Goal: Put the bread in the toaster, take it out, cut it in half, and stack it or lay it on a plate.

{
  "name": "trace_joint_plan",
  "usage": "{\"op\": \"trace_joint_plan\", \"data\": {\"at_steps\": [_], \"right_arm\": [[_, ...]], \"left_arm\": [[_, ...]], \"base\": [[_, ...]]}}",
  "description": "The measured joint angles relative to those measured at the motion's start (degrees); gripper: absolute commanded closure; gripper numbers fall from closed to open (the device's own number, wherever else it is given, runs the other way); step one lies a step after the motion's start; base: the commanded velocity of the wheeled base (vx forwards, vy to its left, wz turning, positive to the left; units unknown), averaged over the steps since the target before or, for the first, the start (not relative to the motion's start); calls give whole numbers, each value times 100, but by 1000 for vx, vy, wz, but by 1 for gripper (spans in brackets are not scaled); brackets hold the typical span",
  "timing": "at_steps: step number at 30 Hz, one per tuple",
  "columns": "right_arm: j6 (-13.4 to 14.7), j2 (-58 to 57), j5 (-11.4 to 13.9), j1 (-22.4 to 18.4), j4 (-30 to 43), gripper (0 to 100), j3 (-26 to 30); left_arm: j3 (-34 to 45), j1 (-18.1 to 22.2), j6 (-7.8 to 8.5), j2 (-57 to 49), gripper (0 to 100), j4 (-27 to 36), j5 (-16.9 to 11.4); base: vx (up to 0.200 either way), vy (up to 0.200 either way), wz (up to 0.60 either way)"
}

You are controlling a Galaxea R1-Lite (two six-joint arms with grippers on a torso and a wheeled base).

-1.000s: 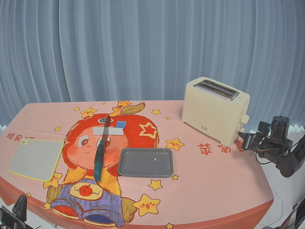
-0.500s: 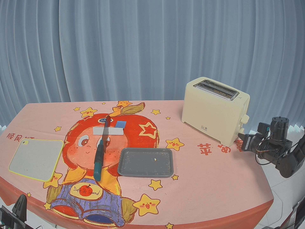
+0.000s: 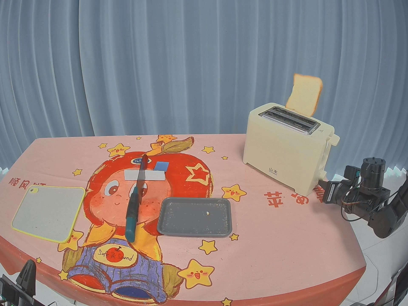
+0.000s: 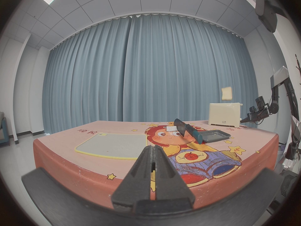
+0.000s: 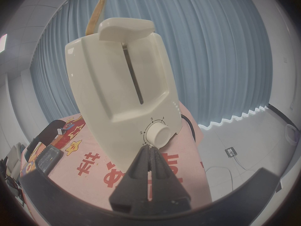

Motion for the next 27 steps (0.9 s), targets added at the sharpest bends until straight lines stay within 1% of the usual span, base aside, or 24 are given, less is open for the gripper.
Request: {"op": "trace_joint_plan", "data": {"at_steps": [19,24,27], "right_arm": [[-30,-9,-27,100,-55,100,88],[-41,-59,-194,245,-59,100,113],[-52,-195,-329,417,-52,100,171]], "left_arm": [[0,0,0,0,100,0,0],[0,0,0,0,100,0,0],[0,0,0,0,100,0,0]], "base": [[0,0,0],[0,0,0],[0,0,0]]}}
